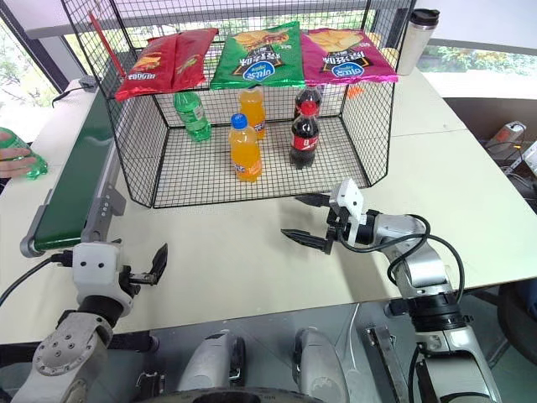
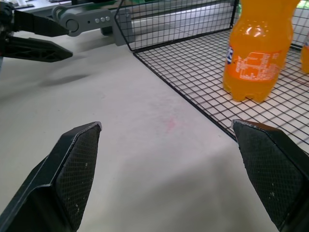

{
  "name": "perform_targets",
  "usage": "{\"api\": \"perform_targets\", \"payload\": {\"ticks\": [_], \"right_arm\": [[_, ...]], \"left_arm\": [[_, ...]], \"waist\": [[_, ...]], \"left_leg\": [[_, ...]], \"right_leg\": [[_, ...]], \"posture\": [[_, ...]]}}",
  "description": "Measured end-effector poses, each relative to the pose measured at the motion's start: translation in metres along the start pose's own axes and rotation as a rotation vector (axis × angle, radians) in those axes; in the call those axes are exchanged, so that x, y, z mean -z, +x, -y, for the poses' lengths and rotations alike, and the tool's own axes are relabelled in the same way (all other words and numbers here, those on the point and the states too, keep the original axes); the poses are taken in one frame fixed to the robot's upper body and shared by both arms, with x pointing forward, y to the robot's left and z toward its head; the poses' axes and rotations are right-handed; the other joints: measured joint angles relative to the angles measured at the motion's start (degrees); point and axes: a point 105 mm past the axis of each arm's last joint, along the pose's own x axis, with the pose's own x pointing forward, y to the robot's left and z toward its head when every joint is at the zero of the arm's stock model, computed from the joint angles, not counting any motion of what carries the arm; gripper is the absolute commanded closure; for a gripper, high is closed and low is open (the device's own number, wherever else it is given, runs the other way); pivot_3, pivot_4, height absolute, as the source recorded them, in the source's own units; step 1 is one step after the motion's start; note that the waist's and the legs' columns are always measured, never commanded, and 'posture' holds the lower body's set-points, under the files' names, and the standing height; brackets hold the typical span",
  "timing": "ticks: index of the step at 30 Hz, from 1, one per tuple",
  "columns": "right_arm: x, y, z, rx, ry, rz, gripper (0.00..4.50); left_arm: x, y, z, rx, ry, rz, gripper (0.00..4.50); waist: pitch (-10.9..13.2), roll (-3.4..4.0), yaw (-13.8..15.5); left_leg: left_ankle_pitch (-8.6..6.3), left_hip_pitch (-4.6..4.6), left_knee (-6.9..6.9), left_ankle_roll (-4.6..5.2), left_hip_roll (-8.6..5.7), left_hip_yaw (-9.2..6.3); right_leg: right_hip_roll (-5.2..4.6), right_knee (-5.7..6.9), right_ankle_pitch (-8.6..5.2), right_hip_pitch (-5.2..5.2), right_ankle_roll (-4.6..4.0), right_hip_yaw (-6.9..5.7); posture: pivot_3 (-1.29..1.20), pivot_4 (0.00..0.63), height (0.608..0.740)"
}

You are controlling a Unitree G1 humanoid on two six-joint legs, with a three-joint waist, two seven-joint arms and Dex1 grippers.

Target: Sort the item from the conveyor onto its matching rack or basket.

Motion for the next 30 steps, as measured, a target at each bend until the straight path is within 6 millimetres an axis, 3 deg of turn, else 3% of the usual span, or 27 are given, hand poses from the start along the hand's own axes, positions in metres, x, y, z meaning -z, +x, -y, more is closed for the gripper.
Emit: {"api": "perform_targets", "payload": {"ticks": [14, 30], "right_arm": [[0.002, -0.007, 0.000, 0.005, 0.000, -0.018, 0.00], [-0.014, -0.011, -0.007, -0.055, -0.060, -0.008, 0.00]], "left_arm": [[0.004, -0.003, -0.003, -0.017, 0.011, -0.010, 0.05], [0.000, -0.021, -0.011, -0.043, -0.009, -0.013, 0.05]], "waist": [[0.0, 0.00, 0.0], [0.0, -0.01, 0.0]], "left_leg": [[0.00, -0.01, 0.00, 0.00, 0.00, -0.01], [0.00, -0.02, 0.00, 0.00, 0.01, -0.06]], "right_leg": [[0.00, -0.01, -0.01, -0.01, 0.00, 0.00], [0.01, -0.02, -0.09, -0.03, 0.08, 0.00]], "posture": [[0.00, 0.150, 0.740], [0.00, 0.150, 0.740]]}}
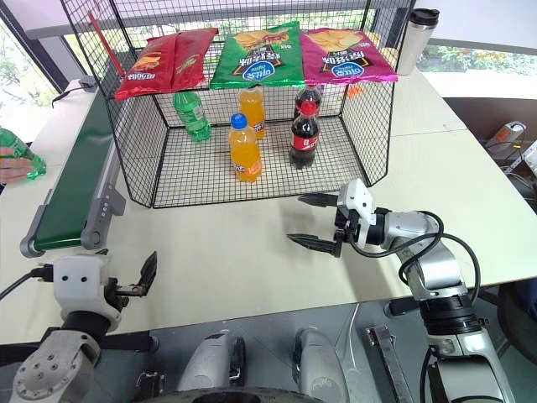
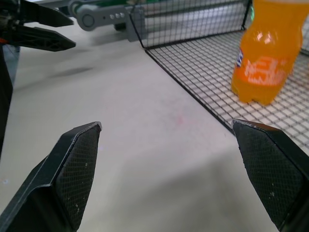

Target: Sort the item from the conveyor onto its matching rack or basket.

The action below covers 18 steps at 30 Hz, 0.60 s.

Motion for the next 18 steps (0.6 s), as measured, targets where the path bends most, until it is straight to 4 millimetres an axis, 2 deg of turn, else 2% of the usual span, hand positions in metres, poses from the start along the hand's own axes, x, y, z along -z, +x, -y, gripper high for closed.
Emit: {"api": "perform_targets", "payload": {"ticks": [18], "right_arm": [[-0.019, 0.015, 0.002, 0.037, 0.041, 0.109, 0.00]], "left_arm": [[-0.014, 0.000, -0.028, -0.150, -0.072, 0.046, 0.05]], "waist": [[0.0, 0.00, 0.0]], "left_leg": [[0.00, 0.00, 0.00, 0.00, -0.01, 0.00]], "right_leg": [[0.01, 0.01, 0.08, 0.01, -0.10, 0.00]], "posture": [[0.00, 0.150, 0.740]]}}
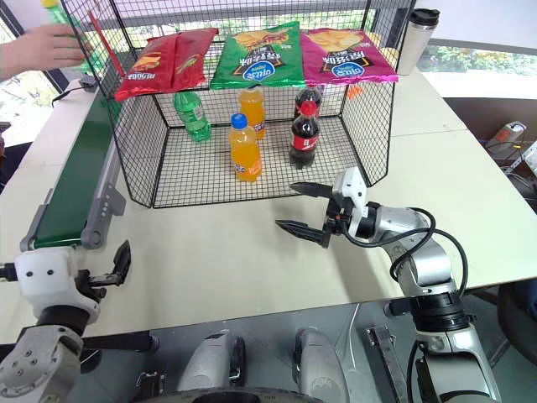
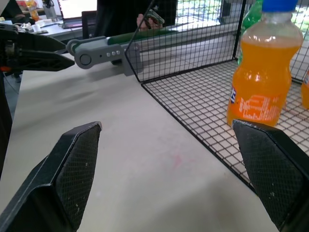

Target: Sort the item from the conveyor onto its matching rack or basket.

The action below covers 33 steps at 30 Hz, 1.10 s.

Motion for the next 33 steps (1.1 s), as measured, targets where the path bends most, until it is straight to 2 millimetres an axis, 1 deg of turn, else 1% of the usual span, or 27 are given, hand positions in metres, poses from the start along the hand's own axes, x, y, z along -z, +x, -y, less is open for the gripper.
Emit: {"api": "perform_targets", "payload": {"ticks": [5, 9, 13, 22, 27, 31, 33], "right_arm": [[-0.010, 0.005, -0.007, -0.024, -0.011, 0.022, 0.00], [-0.011, 0.008, -0.009, -0.028, -0.005, 0.029, 0.00], [-0.010, 0.009, -0.009, -0.023, 0.003, 0.027, 0.00], [-0.009, 0.015, -0.011, -0.030, 0.015, 0.026, 0.00], [-0.009, 0.015, -0.011, -0.027, 0.015, 0.025, 0.00], [-0.009, 0.015, -0.011, -0.031, 0.014, 0.023, 0.00], [-0.010, 0.015, -0.011, -0.037, 0.014, 0.023, 0.00]], "left_arm": [[-0.006, 0.003, -0.009, -0.035, -0.025, 0.017, 0.05], [-0.009, 0.005, -0.013, -0.046, -0.048, 0.020, 0.05], [-0.005, 0.003, -0.021, -0.087, -0.081, 0.008, 0.05], [0.008, 0.002, -0.030, -0.121, -0.110, -0.048, 0.05], [0.013, 0.000, -0.034, -0.136, -0.127, -0.059, 0.05], [0.022, -0.002, -0.041, -0.159, -0.130, -0.089, 0.05], [0.022, -0.002, -0.042, -0.163, -0.132, -0.085, 0.05]], "waist": [[0.0, 0.00, 0.0], [0.0, -0.01, 0.0], [0.0, -0.01, 0.0], [0.0, -0.01, 0.0], [0.0, -0.01, 0.0], [0.0, -0.01, 0.0], [0.0, -0.01, 0.0]], "left_leg": [[0.00, 0.00, 0.00, 0.00, 0.00, -0.01], [0.00, 0.00, 0.00, 0.00, 0.00, 0.00], [0.00, 0.00, 0.00, 0.00, 0.00, 0.00], [0.00, 0.01, 0.00, 0.00, 0.00, 0.00], [0.00, 0.00, 0.00, 0.00, 0.00, 0.00], [0.00, 0.01, 0.00, 0.00, 0.00, 0.00], [0.00, 0.01, 0.00, 0.00, 0.00, 0.00]], "right_leg": [[0.00, 0.01, 0.01, 0.00, 0.00, 0.00], [0.00, 0.01, 0.01, 0.01, 0.00, 0.00], [0.00, 0.00, 0.01, 0.01, 0.00, 0.00], [0.00, 0.01, 0.01, 0.01, -0.01, 0.00], [0.00, 0.00, 0.00, 0.01, -0.01, 0.00], [0.00, 0.00, 0.00, 0.01, -0.02, 0.00], [0.00, 0.00, 0.00, 0.01, -0.02, 0.00]], "posture": [[0.00, 0.150, 0.740], [0.00, 0.150, 0.740], [0.00, 0.150, 0.740], [0.00, 0.150, 0.740], [0.00, 0.150, 0.740], [0.00, 0.150, 0.740], [0.00, 0.150, 0.740]]}}
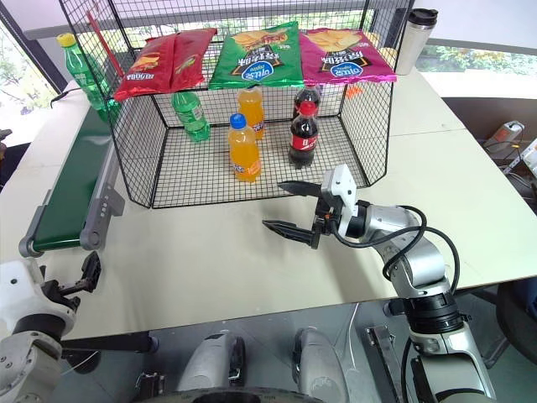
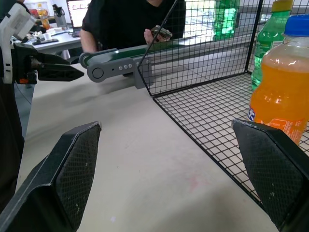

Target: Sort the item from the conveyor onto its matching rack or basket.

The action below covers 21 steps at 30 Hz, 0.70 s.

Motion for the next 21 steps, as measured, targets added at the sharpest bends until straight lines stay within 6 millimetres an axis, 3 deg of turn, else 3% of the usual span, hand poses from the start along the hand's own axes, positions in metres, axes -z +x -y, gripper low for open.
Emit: {"api": "perform_targets", "payload": {"ticks": [21], "right_arm": [[-0.002, 0.002, -0.004, -0.019, -0.016, 0.016, 0.00]], "left_arm": [[-0.024, 0.021, -0.008, 0.012, -0.003, 0.087, 0.05]], "waist": [[0.0, 0.00, 0.0]], "left_leg": [[0.00, 0.00, 0.00, 0.00, 0.00, 0.03]], "right_leg": [[-0.02, 0.00, 0.02, 0.00, 0.01, 0.01]], "posture": [[0.00, 0.150, 0.740]]}}
